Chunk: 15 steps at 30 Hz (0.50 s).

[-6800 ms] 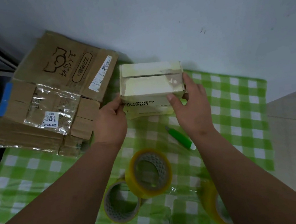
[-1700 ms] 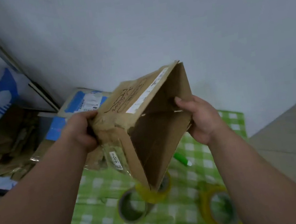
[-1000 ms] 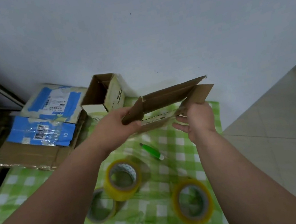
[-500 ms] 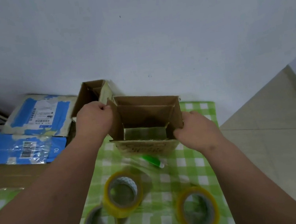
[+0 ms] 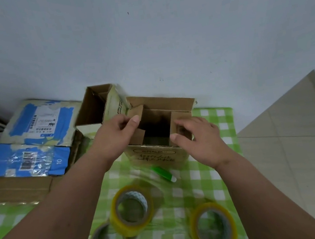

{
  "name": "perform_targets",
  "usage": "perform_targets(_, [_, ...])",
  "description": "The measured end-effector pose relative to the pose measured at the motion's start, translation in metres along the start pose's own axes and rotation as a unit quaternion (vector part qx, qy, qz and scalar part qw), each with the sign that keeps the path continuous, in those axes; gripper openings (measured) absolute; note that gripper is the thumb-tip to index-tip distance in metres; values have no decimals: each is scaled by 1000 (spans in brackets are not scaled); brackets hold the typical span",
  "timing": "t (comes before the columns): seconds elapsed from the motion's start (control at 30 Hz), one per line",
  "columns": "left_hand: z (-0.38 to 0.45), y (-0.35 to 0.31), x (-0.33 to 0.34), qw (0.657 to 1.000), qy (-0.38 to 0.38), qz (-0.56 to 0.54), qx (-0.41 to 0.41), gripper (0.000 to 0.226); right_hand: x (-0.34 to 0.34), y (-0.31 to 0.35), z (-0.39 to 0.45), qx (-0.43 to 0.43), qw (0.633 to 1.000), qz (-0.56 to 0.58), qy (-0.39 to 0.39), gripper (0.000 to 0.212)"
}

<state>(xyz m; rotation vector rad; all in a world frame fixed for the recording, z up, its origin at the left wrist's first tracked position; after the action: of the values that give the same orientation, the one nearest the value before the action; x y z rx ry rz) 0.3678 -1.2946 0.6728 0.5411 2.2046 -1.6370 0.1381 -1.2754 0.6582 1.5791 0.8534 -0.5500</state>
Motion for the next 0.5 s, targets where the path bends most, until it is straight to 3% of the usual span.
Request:
perform_targets(0.17, [5,4,-6,999,13,31,2,28,-2,-8,-2,-9,1000,-5,5,90])
perform_targets(0.37, [8,-3,-8,987,136,61,-65,82,-12,-6,-1,6,989,5,149,119])
perform_targets(0.43, [12,-9,-17,969,212,95,-81,102,-16,-9,2,4,984,11,175,111])
perform_targets(0.5, [14,-11,-27,949,284,101,-95,124,-19,-13,5,15,988,65,139,86])
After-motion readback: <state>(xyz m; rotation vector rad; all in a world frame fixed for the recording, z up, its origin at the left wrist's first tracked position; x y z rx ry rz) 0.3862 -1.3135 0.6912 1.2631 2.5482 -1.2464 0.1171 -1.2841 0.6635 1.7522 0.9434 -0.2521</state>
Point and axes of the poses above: each hand's wrist, its own z-axis towards the middle knuckle, its own x-axis out of the palm, y = z × x, the point moved 1 cm from there along z, towards the middle knuckle, and after that the axes turned 2 degrees about x, right-handed, at the moved point
